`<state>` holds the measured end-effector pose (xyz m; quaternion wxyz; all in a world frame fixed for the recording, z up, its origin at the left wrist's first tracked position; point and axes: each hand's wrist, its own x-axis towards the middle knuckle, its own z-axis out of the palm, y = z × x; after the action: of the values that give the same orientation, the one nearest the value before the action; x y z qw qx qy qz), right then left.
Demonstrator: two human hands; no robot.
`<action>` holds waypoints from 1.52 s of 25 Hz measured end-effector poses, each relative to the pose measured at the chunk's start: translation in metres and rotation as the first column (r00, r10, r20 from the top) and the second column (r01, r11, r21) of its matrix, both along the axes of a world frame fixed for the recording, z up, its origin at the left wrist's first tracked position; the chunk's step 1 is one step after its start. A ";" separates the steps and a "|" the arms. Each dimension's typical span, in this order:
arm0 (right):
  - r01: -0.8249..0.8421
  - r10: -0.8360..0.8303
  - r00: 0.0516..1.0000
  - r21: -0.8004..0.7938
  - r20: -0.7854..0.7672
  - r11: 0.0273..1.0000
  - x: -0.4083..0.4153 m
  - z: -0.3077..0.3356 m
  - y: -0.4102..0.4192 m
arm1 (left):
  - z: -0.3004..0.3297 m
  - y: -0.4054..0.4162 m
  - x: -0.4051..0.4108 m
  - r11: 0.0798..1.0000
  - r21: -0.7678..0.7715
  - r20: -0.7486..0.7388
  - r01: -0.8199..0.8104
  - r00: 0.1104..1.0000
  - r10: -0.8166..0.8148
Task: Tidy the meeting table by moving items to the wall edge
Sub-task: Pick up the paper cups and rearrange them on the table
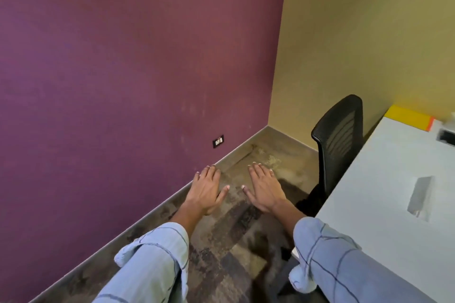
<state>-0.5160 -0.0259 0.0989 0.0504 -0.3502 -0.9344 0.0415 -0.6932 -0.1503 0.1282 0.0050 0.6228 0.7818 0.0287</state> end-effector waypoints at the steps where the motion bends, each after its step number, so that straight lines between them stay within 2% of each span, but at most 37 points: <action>1: 0.024 -0.023 1.000 -0.017 0.018 1.000 -0.008 0.000 0.010 | 0.000 0.016 -0.012 1.000 -0.023 0.008 0.013 1.000 -0.013; 6: 0.147 -0.144 0.986 -0.042 0.079 0.988 -0.054 -0.020 0.076 | -0.014 0.109 -0.066 0.989 -0.060 -0.035 0.138 0.990 -0.140; 12: 0.268 -0.260 0.961 -0.084 0.091 0.960 -0.115 -0.042 0.214 | -0.036 0.266 -0.130 0.955 -0.099 -0.028 0.279 0.959 -0.283; 14: 0.300 -0.294 0.953 -0.098 0.073 0.949 -0.133 -0.033 0.273 | -0.035 0.329 -0.150 0.945 -0.103 -0.016 0.310 0.950 -0.313; 18: 0.340 -0.340 0.940 -0.007 0.008 0.940 -0.165 0.012 0.390 | -0.019 0.455 -0.176 0.921 -0.095 -0.044 0.378 0.923 -0.383; 23: 0.447 -0.446 0.894 0.094 -0.038 0.889 -0.151 0.059 0.521 | 0.000 0.614 -0.165 0.858 -0.020 -0.058 0.513 0.856 -0.513; 29: 0.647 -0.652 0.759 0.122 0.001 0.753 -0.090 0.057 0.666 | -0.002 0.810 -0.100 0.688 0.043 -0.108 0.725 0.688 -0.718; 33: 0.788 -0.794 0.607 0.099 0.040 0.608 -0.034 0.052 0.739 | 0.003 0.926 -0.031 0.526 0.051 -0.115 0.849 0.528 -0.841; 38: 0.928 -0.929 0.365 0.053 0.059 0.368 0.052 0.061 0.789 | 0.018 1.013 0.068 0.314 0.029 -0.092 0.949 0.315 -0.945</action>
<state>-0.4639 0.7631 0.1597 0.0300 -0.8158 -0.5774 -0.0129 -0.6248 0.8626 0.1462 -0.0259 0.9624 0.2683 0.0327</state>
